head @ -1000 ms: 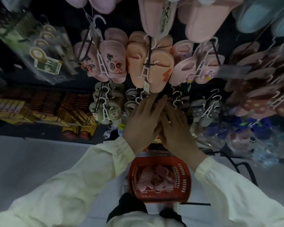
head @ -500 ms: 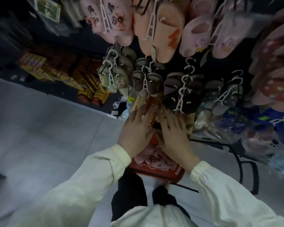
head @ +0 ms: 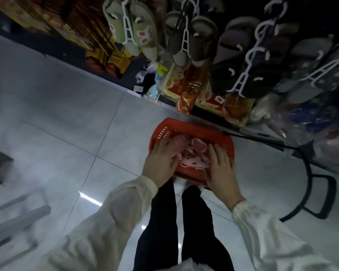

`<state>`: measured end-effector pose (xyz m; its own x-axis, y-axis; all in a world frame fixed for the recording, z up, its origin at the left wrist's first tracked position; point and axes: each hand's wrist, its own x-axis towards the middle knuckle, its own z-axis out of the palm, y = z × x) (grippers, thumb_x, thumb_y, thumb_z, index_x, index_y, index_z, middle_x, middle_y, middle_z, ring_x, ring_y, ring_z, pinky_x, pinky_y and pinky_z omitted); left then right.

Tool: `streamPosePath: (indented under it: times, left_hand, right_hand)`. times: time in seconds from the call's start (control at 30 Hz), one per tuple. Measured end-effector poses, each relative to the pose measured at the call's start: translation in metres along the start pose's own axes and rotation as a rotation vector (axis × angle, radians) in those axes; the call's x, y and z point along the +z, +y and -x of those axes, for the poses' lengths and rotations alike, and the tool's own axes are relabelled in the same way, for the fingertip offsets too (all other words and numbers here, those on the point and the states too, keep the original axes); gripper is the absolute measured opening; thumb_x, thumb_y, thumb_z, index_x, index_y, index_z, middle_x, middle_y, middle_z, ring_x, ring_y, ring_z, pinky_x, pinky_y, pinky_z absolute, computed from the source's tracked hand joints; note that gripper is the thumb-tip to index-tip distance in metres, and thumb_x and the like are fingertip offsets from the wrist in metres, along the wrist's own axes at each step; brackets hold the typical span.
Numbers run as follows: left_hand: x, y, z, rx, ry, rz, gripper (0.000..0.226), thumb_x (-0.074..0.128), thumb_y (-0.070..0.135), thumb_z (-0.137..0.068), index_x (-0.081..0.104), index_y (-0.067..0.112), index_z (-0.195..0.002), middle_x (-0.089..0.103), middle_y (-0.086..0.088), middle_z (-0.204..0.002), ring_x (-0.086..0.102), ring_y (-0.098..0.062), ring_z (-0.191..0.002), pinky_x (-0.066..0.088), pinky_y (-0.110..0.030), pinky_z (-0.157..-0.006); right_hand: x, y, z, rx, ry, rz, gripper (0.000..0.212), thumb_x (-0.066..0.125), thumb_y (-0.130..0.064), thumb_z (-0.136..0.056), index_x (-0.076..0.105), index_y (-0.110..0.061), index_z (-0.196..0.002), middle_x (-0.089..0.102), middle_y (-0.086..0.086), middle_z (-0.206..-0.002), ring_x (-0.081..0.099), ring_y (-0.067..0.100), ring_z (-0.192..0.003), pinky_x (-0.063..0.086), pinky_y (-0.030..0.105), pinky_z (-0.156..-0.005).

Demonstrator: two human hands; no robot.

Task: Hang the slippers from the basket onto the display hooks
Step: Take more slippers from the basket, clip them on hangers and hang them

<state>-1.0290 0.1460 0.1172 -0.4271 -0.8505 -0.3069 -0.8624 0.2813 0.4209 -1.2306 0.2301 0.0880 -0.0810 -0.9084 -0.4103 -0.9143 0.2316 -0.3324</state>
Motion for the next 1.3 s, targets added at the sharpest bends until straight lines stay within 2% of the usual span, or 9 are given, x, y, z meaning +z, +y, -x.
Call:
streamPosePath:
  times: [0.27,0.4,0.53,0.7,0.87,0.97,1.1,1.2,1.3]
  left_hand:
    - [0.122,-0.076,-0.038,-0.202,-0.207,0.002,0.061,0.058,0.029,-0.095,0.034,0.021,-0.15,0.039,-0.007,-0.149,0.052,-0.033,-0.124,0.051,-0.046,-0.093]
    - [0.184,-0.108,-0.059,-0.261,-0.301,0.001,0.058,0.058,0.025,-0.094,0.038,0.017,-0.148,0.043,-0.008,-0.144,0.052,-0.031,-0.124,0.052,-0.045,-0.095]
    - [0.241,-0.127,-0.074,-0.257,-0.421,0.017,0.053,0.063,0.024,-0.09,0.043,0.016,-0.139,0.049,-0.009,-0.135,0.055,-0.033,-0.118,0.054,-0.049,-0.092]
    - [0.293,-0.148,-0.09,-0.234,-0.542,-0.026,0.049,0.061,0.029,-0.093,0.045,0.013,-0.136,0.047,-0.01,-0.14,0.045,-0.031,-0.13,0.048,-0.049,-0.101]
    - [0.324,-0.16,-0.097,-0.191,-0.682,-0.109,0.042,0.059,0.033,-0.094,0.055,0.016,-0.131,0.046,-0.009,-0.147,0.035,-0.031,-0.141,0.043,-0.05,-0.108]
    - [0.341,-0.167,-0.101,-0.113,-0.775,-0.18,0.031,0.056,0.032,-0.094,0.064,0.019,-0.121,0.055,-0.002,-0.136,0.039,-0.029,-0.137,0.039,-0.046,-0.109]
    - [0.371,-0.162,-0.107,-0.029,-0.858,-0.281,0.029,0.055,0.03,-0.093,0.066,0.017,-0.117,0.059,-0.001,-0.129,0.044,-0.03,-0.131,0.033,-0.045,-0.113]
    - [0.402,-0.152,-0.117,-0.052,-0.855,-0.241,0.035,0.053,0.032,-0.094,0.062,0.016,-0.125,0.054,-0.001,-0.138,0.039,-0.03,-0.134,0.03,-0.047,-0.114]
    - [0.429,-0.148,-0.127,-0.067,-0.866,-0.169,0.043,0.052,0.035,-0.095,0.056,0.018,-0.134,0.044,0.0,-0.148,0.032,-0.027,-0.141,0.03,-0.048,-0.113]
  right_hand:
    - [0.112,0.041,-0.038,0.131,-0.07,-0.053,0.096,0.078,-0.017,-0.074,0.021,-0.016,-0.152,0.041,0.013,-0.148,0.045,0.033,-0.132,0.04,0.054,-0.103]
    - [0.173,0.071,-0.068,0.23,-0.158,-0.06,0.09,0.075,-0.019,-0.078,0.025,-0.015,-0.152,0.038,0.015,-0.15,0.039,0.036,-0.136,0.032,0.06,-0.108]
    - [0.225,0.095,-0.084,0.325,-0.263,-0.084,0.078,0.071,-0.022,-0.083,0.031,-0.013,-0.15,0.04,0.014,-0.147,0.04,0.037,-0.134,0.036,0.059,-0.103]
    - [0.273,0.111,-0.105,0.441,-0.401,-0.164,0.063,0.063,-0.024,-0.09,0.035,-0.015,-0.145,0.042,0.011,-0.141,0.042,0.035,-0.131,0.039,0.054,-0.1]
    - [0.309,0.12,-0.122,0.473,-0.491,-0.23,0.068,0.065,-0.025,-0.088,0.034,-0.02,-0.148,0.044,0.009,-0.142,0.045,0.034,-0.13,0.044,0.055,-0.101]
    - [0.321,0.116,-0.132,0.514,-0.565,-0.246,0.066,0.06,-0.029,-0.09,0.033,-0.02,-0.149,0.041,0.008,-0.146,0.043,0.033,-0.132,0.043,0.054,-0.102]
    - [0.337,0.12,-0.147,0.43,-0.502,-0.222,0.056,0.059,-0.023,-0.092,0.041,-0.018,-0.145,0.045,0.009,-0.144,0.047,0.03,-0.128,0.044,0.04,-0.096]
    - [0.353,0.135,-0.17,0.382,-0.451,-0.194,0.055,0.063,-0.029,-0.092,0.045,-0.017,-0.143,0.042,0.011,-0.149,0.048,0.032,-0.129,0.046,0.041,-0.097]
    - [0.367,0.151,-0.193,0.302,-0.501,-0.104,0.063,0.065,-0.032,-0.092,0.039,-0.024,-0.15,0.03,0.011,-0.159,0.044,0.033,-0.135,0.045,0.04,-0.101]
